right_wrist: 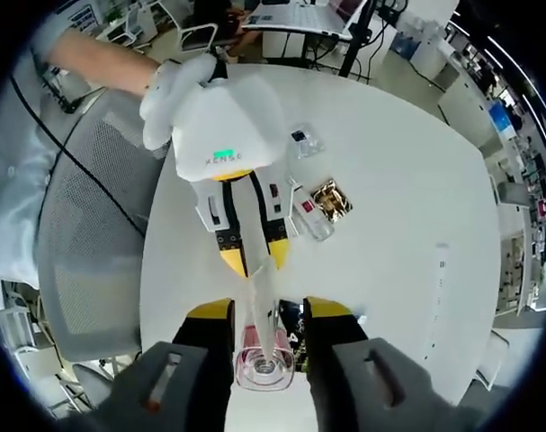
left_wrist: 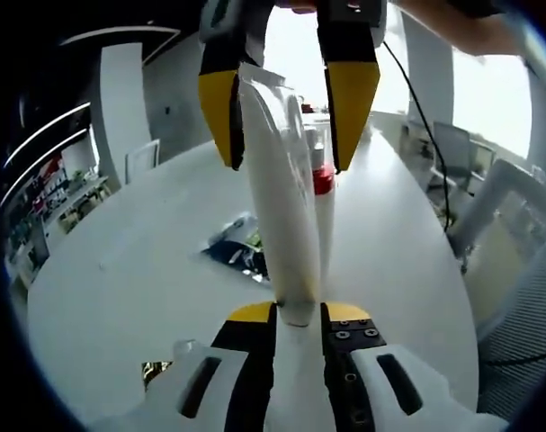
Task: Arrange the skincare products in the storage area until every visible bottle or jar stands upright without overlapping.
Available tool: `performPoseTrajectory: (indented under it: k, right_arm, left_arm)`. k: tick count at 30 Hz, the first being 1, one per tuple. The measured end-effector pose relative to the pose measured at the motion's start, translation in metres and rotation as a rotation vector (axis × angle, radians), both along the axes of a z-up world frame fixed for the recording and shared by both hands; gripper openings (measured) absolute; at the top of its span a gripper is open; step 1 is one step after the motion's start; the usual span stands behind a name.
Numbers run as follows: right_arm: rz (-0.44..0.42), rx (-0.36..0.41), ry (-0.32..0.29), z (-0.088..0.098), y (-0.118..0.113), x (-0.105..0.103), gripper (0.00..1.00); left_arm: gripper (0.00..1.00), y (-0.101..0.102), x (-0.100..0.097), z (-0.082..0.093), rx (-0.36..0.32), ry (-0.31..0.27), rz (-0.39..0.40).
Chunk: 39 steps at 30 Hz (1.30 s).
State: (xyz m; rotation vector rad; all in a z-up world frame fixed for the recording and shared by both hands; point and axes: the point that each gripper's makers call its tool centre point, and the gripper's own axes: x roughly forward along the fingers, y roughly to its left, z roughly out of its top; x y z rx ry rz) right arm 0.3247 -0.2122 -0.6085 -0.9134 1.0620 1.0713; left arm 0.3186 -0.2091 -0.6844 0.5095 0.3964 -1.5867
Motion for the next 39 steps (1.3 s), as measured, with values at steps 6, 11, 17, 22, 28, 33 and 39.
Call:
performPoseTrajectory:
  k: [6,11,17,22,28,33,39]
  right_arm:
    - [-0.030,0.013,-0.034,-0.003,0.002,0.001,0.54]
    - [-0.084,0.031,-0.064,-0.006,-0.001,0.001,0.66]
    - [-0.159,0.094,-0.119,-0.002,-0.002,0.003,0.77]
    - [-0.209,0.085,-0.159,-0.001,-0.012,0.001,0.82]
    - [-0.244,0.118,-0.170,-0.003,-0.015,-0.010,0.89]
    - [-0.309,0.145,-0.210,-0.003,-0.018,-0.004,0.95]
    - [-0.360,0.163,-0.257,0.002,-0.024,-0.005,0.99]
  left_arm:
    - [0.19,0.008,-0.001,0.010,0.004,-0.001,0.021]
    - [0.22,0.017,-0.002,0.020,-0.006,-0.007,0.048]
    - [0.30,0.028,-0.006,0.026,-0.002,-0.008,0.068]
    - [0.37,0.036,-0.008,0.028,0.008,0.017,0.083]
    - [0.43,0.042,-0.011,0.036,-0.002,0.014,0.101]
    - [0.50,0.044,-0.007,0.038,-0.005,0.014,0.129]
    - [0.61,0.048,-0.005,0.052,-0.043,-0.024,0.154]
